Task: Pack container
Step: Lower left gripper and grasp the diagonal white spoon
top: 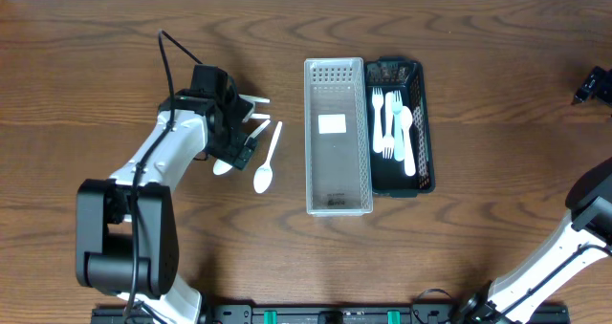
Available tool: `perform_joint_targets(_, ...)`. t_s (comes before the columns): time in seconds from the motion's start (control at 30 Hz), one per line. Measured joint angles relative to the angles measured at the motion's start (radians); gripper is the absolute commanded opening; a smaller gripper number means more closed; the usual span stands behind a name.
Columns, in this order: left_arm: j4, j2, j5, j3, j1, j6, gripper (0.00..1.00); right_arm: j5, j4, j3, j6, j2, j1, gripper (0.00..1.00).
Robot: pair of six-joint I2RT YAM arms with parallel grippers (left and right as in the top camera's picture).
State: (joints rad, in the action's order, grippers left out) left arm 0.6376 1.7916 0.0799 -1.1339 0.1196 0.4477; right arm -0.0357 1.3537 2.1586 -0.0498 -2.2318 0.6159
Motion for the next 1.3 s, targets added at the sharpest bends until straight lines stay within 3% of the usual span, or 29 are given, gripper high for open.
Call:
perform_joint_targets(0.6,-0.037,0.04,0.078,0.0,0.002,0.077,0.98,0.0,0.0,0.0,0.0,0.0,0.0,0.99)
perform_joint_targets(1.3,-0.08,0.088,0.023,0.0,0.009,0.085,0.98,0.0,0.0,0.0,-0.003,0.0,0.0,0.99)
